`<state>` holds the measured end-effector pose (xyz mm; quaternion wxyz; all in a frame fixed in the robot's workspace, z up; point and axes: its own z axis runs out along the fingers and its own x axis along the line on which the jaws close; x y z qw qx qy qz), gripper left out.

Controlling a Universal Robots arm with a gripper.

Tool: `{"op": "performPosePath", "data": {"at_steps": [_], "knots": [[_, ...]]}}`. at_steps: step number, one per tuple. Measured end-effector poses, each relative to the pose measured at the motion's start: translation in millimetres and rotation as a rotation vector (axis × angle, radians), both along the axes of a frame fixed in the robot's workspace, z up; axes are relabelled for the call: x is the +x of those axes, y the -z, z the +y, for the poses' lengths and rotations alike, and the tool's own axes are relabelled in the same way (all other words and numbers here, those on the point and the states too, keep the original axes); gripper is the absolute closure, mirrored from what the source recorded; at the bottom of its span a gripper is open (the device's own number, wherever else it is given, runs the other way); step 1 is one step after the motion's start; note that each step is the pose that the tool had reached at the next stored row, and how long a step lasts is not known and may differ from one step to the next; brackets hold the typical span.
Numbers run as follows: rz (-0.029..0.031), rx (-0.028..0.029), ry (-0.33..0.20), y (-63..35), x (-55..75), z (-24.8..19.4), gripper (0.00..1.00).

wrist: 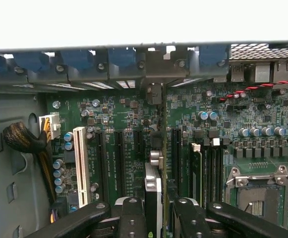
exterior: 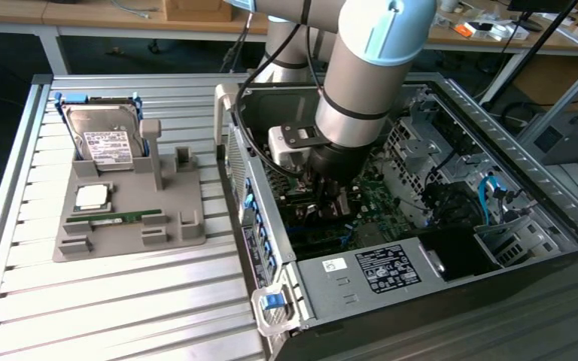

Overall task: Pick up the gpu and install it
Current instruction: 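Insert the gpu into the slot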

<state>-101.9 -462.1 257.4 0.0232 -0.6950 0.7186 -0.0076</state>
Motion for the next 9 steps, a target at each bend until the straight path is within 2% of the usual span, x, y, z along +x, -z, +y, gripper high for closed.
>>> {"op": "performPosePath", "data": {"at_steps": [9], "knots": [[-0.0002, 0.0003, -0.001, -3.8, 0.1, 0.0, 0.73]]}}
